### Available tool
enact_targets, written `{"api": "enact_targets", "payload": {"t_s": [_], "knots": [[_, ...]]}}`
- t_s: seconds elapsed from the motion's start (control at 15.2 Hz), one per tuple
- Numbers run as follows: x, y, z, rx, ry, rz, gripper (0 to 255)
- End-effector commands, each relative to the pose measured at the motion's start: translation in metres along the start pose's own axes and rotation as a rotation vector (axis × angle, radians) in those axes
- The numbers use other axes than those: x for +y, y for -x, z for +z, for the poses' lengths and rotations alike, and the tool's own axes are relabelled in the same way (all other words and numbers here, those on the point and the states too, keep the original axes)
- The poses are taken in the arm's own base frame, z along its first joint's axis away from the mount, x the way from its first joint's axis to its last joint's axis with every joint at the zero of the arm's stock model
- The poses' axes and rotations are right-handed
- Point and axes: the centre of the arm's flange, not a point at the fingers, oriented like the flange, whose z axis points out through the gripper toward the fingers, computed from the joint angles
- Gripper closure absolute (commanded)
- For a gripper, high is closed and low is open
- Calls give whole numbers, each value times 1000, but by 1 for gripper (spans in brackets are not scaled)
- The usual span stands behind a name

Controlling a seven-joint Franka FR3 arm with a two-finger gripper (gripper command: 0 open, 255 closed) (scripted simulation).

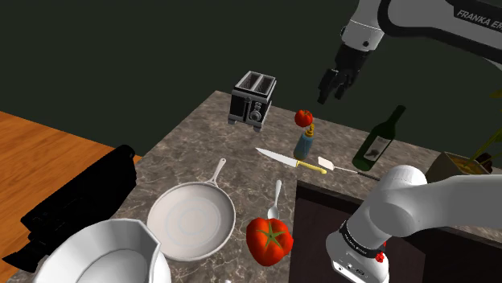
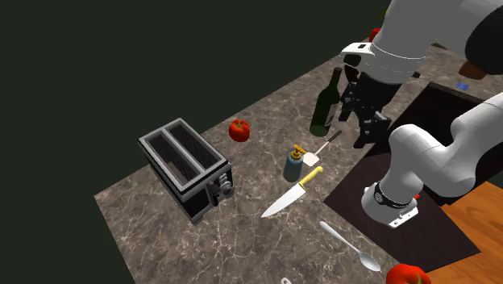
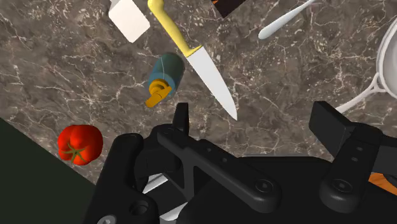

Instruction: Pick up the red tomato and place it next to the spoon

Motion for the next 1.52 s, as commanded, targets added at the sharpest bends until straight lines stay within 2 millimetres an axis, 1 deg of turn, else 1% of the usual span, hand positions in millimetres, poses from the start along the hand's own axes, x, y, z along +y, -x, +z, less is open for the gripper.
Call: {"api": "enact_targets", "payload": {"t_s": [0.0,0.33,0.73,1.06,1.45], "knots": [[0,0,0,0,0,0,0],[4,-6,61,53,128,-56,0],[19,-18,132,117,281,-122,0],[39,-33,189,171,408,-178,0],[71,-56,252,235,561,-245,0]]}}
